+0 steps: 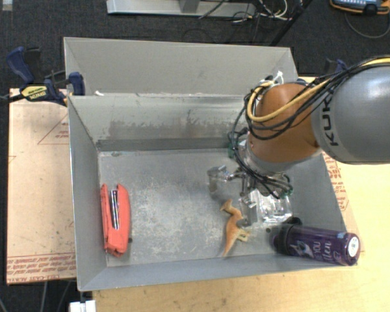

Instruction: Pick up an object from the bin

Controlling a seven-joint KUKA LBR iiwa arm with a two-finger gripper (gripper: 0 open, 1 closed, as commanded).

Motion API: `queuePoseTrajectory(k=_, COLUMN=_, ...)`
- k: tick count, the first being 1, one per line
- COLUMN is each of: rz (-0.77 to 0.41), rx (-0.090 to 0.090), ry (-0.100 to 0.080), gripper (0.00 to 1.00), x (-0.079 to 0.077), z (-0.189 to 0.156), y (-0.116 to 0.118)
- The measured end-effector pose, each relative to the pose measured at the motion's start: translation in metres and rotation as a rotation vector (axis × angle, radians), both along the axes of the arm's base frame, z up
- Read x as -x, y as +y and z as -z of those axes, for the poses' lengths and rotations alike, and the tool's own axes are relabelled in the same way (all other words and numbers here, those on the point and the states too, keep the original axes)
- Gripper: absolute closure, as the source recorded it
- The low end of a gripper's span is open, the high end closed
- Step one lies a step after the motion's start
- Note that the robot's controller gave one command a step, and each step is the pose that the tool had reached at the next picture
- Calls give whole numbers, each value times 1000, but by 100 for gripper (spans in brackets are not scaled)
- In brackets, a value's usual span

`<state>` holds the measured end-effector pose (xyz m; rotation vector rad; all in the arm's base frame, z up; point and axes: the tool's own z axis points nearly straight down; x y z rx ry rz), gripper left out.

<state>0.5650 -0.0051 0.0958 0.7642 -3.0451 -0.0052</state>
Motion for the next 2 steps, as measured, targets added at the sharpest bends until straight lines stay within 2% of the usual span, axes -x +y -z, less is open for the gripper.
queuePoseTrajectory(k=1, rz=-72, rx=-2, ry=-11, gripper=0, x=46, z=-15, y=-7)
queuePoseTrajectory(k=2, rz=-283, rx=-2, ry=-8, gripper=0, x=61, z=6, y=-7)
